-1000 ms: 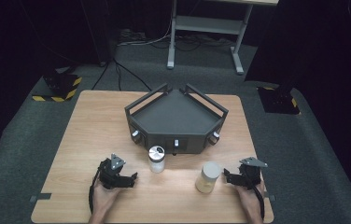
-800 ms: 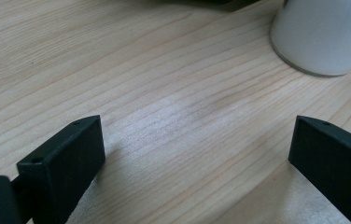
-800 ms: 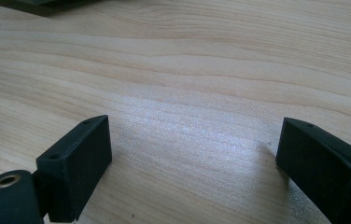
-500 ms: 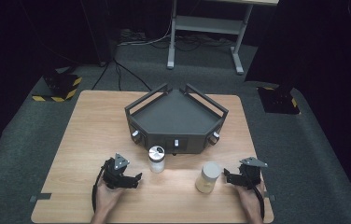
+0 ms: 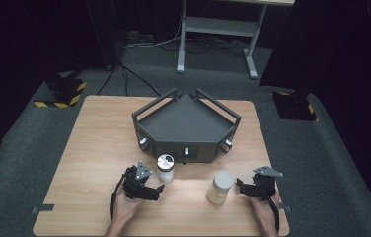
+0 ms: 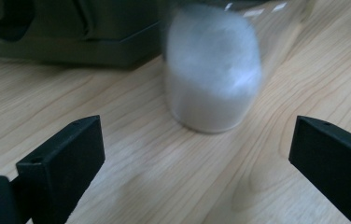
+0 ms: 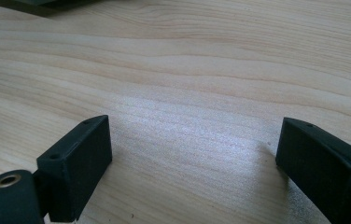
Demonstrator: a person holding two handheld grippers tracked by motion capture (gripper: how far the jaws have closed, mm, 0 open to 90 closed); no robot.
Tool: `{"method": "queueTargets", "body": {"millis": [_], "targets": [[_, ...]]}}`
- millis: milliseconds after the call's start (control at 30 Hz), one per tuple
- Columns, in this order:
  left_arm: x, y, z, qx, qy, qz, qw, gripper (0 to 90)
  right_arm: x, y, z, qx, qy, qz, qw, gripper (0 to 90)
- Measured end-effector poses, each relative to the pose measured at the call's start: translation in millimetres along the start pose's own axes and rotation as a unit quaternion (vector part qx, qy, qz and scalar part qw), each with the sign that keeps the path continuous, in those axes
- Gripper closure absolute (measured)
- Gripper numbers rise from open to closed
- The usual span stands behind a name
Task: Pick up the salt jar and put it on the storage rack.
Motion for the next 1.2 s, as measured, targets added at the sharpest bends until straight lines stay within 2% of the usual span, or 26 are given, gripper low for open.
{"method": "queueTargets", "body": {"millis": [200, 233, 800, 833, 1000, 1200], "targets": [[3.8, 5.9, -6.9, -0.006, -0.004, -0.007, 0.9999, 3.6, 0.0, 0.0, 0.1, 0.000, 0.000, 0.000, 1.0000, 10.3], [13.8, 5.0, -0.2, -0.009, 0.054, 0.018, 0.9984, 3.6, 0.0, 0.0, 0.1, 0.000, 0.000, 0.000, 1.0000, 10.3], [22.4, 19.7, -12.5, -0.013, 0.060, 0.012, 0.9981, 5.4, -0.1, -0.1, 0.2, 0.000, -0.001, 0.000, 1.0000, 10.6], [43.1, 15.1, 0.7, -0.016, 0.185, 0.067, 0.9803, 6.1, -0.1, -0.1, 0.2, 0.000, -0.001, 0.000, 1.0000, 10.7], [45.4, 17.9, -0.7, -0.014, 0.191, 0.067, 0.9792, 8.8, -0.2, -0.1, 0.1, 0.000, -0.001, 0.000, 1.0000, 10.8], [46.4, 22.3, -0.9, -0.013, 0.187, 0.063, 0.9803, 16.8, -0.2, -0.1, 0.1, 0.000, -0.001, -0.001, 1.0000, 10.9]]}}
Point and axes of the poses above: each handheld gripper's, and its own axes: y roughly forward along the jaws, x roughly out of its top, z roughly to its left, the point moved 6 cm from there along y, roughly forward along the jaws, and after that the axes turned 13 degrees about x, right-handed, at the moved point
